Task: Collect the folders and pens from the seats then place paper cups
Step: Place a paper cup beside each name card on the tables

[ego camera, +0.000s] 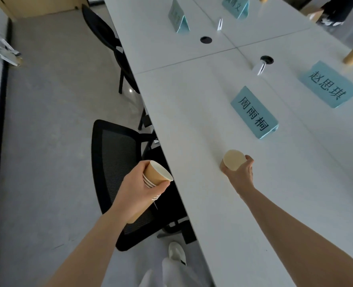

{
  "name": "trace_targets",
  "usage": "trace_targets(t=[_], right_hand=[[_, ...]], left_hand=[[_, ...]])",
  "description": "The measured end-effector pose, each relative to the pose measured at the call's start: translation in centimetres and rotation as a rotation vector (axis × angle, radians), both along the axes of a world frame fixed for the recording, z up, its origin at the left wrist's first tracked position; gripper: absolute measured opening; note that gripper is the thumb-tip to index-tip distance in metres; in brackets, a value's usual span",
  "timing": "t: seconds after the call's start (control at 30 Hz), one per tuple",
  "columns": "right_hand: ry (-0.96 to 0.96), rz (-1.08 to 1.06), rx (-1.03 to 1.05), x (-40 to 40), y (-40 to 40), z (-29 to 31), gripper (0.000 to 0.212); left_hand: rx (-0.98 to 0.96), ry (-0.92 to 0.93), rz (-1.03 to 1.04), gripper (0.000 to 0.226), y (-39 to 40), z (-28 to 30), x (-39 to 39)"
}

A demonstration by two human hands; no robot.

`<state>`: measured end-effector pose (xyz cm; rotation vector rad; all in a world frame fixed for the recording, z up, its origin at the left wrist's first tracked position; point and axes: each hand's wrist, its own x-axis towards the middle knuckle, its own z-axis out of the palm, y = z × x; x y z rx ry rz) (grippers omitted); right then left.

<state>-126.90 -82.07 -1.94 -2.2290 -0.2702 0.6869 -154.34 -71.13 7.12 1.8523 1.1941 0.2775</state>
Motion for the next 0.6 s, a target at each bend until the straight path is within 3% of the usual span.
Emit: trace_targets(t=[0.07, 0.13, 0.2, 0.33, 0.4, 0.5, 0.6], right_hand=[[0.034, -0.017, -0.073, -0.1, -0.4, -0.1, 0.097], [0.140, -0.095, -0.169, -0.9, -0.7, -0.1, 0.089], [0.337, -0.146, -0.232, -2.3, -0.9, 0.3, 0.073], [0.577, 0.023, -0.115, -6.1, 1.7, 2.9, 0.019], [0.649, 0.158, 0.010, -8.2, 4.1, 5.3, 0.024], [0.575, 0.397, 0.124, -11.3, 8.6, 8.8, 0.031], [0.488, 0.672, 0.103, -14.3, 13.0, 11.5, 0.060]], left_hand=[[-0.004, 0.002, -0.005, 0.056, 0.5, -0.1, 0.4], [-0.006, 0.003, -0.004, 0.056, 1.2, 0.0, 0.6], [-0.004, 0.008, -0.016, 0.056, 1.6, 0.2, 0.6], [0.024, 0.020, -0.028, 0.059, 3.1, 0.6, -0.5], [0.055, 0.034, -0.027, 0.063, 4.1, 0.5, -1.3], [0.118, 0.064, -0.036, 0.072, 5.8, 0.4, -2.9], [0.152, 0.063, -0.046, 0.078, 7.8, 0.5, -4.4]])
